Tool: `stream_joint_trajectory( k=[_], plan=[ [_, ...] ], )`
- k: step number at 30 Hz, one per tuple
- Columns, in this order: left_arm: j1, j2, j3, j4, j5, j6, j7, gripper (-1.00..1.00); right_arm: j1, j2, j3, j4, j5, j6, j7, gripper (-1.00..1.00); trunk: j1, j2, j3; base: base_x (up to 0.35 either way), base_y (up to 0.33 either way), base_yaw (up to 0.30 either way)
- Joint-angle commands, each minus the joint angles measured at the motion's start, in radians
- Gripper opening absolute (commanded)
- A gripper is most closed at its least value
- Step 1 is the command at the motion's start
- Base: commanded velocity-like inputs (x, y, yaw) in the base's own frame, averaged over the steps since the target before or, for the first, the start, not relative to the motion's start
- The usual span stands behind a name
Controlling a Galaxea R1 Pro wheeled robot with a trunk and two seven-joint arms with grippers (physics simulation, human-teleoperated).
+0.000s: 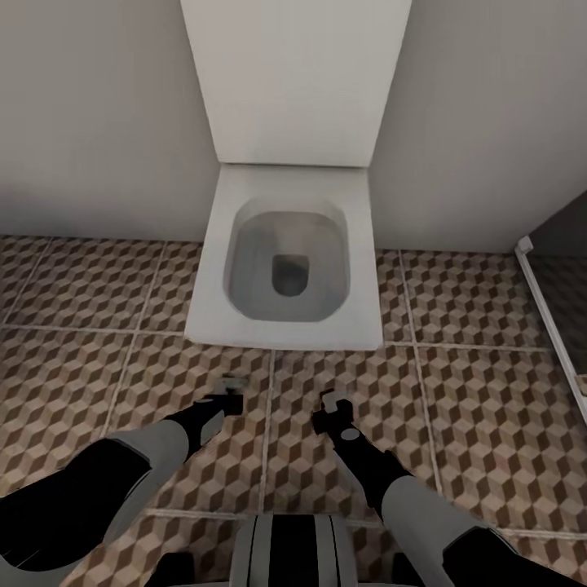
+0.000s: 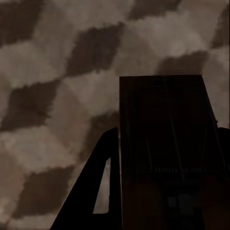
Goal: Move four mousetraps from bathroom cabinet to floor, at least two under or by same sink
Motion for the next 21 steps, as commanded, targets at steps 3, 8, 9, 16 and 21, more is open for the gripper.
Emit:
stream_joint_trajectory(
  k=[3,8,9,16,21],
  plan=[
    [0.000,-0.001,-0.009,0.002,0.005,0.002,-0.001,-1.00,-0.001,0.000,0.007,0.001,-0.003,-0.002,-0.005,-1.00,0.000,0.000,-0.001,0.336,0.000,0.000],
    [0.000,-0.001,-0.009,0.002,0.005,0.002,-0.001,-1.00,-0.001,0.000,0.007,0.001,-0.002,-0.003,-0.005,-1.00,0.000,0.000,-0.001,0.175,0.000,0.000],
    [0.000,-0.001,-0.009,0.002,0.005,0.002,-0.001,-1.00,-0.001,0.000,0.007,0.001,-0.002,-0.002,-0.005,-1.00,0.000,0.000,-0.001,0.056,0.000,0.000],
    [0.000,-0.003,-0.009,0.002,0.005,0.002,-0.001,-1.00,-0.001,0.000,0.007,0.001,-0.002,-0.003,-0.005,-1.00,0.000,0.000,-0.001,0.015,0.000,0.000],
    [0.002,-0.004,-0.010,0.002,0.005,0.002,-0.002,-1.00,-0.001,0.000,0.007,0.001,-0.002,-0.003,-0.005,-1.00,0.000,0.000,-0.001,0.002,0.000,0.000]
  ],
)
